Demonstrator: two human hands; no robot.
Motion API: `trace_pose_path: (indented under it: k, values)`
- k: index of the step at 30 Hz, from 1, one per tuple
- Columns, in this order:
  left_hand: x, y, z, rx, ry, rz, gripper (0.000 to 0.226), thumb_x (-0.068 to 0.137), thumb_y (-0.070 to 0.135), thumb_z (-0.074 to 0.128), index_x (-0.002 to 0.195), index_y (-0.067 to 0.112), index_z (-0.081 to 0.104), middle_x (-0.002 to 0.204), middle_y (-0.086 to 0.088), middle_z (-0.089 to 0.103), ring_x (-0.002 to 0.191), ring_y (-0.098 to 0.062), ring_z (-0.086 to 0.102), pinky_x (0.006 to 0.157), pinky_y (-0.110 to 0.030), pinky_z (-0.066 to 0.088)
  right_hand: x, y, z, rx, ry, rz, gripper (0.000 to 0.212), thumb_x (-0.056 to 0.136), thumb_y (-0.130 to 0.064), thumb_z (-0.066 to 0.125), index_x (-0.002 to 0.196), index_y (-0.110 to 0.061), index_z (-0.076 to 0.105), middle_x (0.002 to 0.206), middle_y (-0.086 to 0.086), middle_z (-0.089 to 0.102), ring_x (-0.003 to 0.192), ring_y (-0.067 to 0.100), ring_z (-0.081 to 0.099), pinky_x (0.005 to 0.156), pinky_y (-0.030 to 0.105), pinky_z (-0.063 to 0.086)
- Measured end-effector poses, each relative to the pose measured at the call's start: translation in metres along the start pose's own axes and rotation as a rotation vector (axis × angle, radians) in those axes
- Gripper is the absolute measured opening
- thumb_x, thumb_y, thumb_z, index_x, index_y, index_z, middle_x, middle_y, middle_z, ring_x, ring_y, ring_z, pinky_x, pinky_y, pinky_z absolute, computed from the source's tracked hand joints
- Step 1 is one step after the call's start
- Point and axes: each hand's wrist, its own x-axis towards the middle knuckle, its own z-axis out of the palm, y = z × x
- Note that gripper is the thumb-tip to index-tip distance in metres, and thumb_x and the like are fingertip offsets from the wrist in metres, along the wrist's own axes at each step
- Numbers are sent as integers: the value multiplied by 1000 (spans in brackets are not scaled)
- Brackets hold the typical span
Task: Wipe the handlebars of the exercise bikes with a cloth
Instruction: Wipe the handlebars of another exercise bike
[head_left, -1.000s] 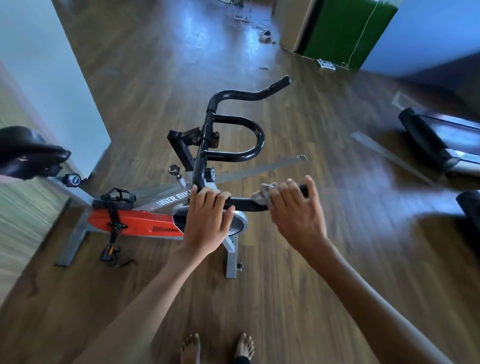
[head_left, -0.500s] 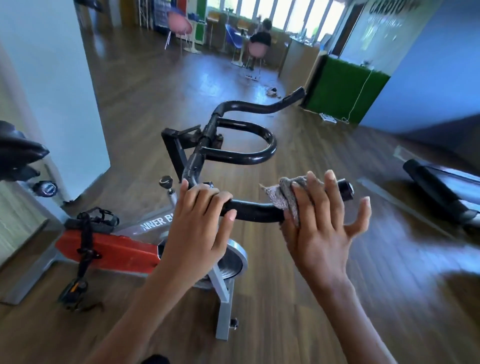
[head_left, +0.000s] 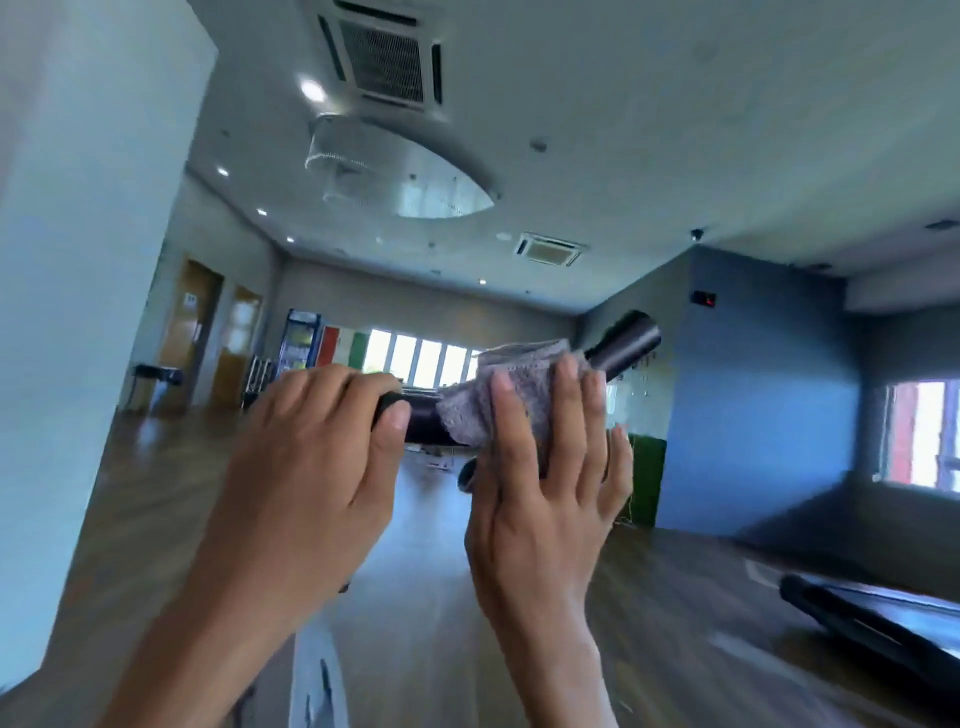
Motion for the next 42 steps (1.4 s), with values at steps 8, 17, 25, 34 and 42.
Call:
trace_pose_path:
  k: [8, 17, 25, 34, 42]
  values:
    - [0, -7, 1, 5, 3, 51, 46, 100, 41, 23, 115, 16, 58, 104, 3, 59, 98, -18, 49, 86, -35, 40, 66, 24, 13, 728, 180, 677, 61, 101, -36, 28, 156, -17, 7, 163, -7, 4, 146, -5, 5, 121, 21, 10]
    - [0, -16, 8, -28, 24, 96, 46, 101, 44, 23, 116, 19, 58, 105, 6, 58, 100, -18, 46, 86, -31, 31, 53, -2, 18, 845, 205, 620, 59, 102, -25, 32, 150, -26, -3, 163, -3, -8, 148, 0, -4, 120, 19, 4]
    - [0, -16, 9, -26, 29, 90, 46, 100, 45, 21, 115, 21, 58, 102, 8, 55, 97, -15, 44, 84, -30, 29, 33, -32, 16, 805, 202, 561, 63, 102, -23, 32, 152, -10, -2, 162, 11, -13, 149, 10, -12, 117, 14, -1]
    - [-2, -15, 8, -44, 43, 86, 43, 101, 44, 22, 120, 22, 54, 106, 9, 54, 102, -13, 44, 87, -28, 29, 23, -12, 18, 293, 93, 102, 49, 103, -32, 26, 148, -12, 30, 158, 18, 16, 150, 32, 3, 121, 49, 10]
    - [-2, -12, 13, -56, 78, 56, 42, 100, 42, 23, 117, 20, 55, 105, 6, 55, 102, -19, 45, 88, -33, 31, 46, 23, 21, 293, 139, 144, 51, 104, -33, 22, 147, -7, 28, 160, 13, 12, 150, 29, 4, 120, 54, 12]
